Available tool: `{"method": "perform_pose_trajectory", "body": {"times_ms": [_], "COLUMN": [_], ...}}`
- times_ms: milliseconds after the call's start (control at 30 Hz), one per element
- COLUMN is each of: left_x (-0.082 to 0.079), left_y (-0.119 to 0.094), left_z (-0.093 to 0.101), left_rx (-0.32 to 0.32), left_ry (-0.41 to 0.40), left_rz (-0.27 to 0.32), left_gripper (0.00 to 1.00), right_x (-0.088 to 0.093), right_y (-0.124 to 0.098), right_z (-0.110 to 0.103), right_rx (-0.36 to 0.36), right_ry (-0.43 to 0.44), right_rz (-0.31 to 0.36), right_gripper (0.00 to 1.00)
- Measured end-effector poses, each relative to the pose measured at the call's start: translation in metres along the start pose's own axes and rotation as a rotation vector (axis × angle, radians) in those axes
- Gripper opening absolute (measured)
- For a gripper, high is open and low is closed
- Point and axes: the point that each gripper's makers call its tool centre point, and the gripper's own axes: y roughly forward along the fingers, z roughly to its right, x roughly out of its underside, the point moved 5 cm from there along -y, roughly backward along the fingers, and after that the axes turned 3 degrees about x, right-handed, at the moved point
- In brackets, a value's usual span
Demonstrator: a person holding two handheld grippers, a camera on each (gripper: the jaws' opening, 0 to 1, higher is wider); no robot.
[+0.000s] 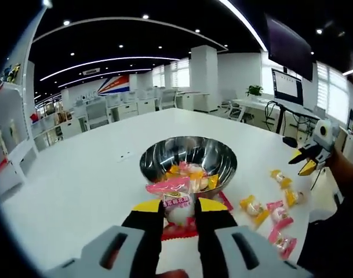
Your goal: Pick up the marshmallows scattered on the table and place them into the bowl on the table
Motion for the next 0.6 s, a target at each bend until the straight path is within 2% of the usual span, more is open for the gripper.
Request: {"method": "perform_pose_trajectory", "body": {"times_ms": [333, 600], "left_x": [-0.012, -0.024], "left_y": [0.019, 0.045], "left_z": [-0.002, -0.010], "left_rx": [0.026, 0.054], "left_ry": [0.010, 0.011], "left_rz": [-0.018, -0.033], "left_gripper": [0.23, 0.23], "right_x": [0.003, 0.006], "right_y": [-0.003, -0.003], "right_z": [-0.001, -0.004], "right_rx": [-0.001, -0.004], "right_ry": [0.003, 0.012], "right_rz": [-0.009, -0.012], "right_gripper": [0.24, 0.24]}}
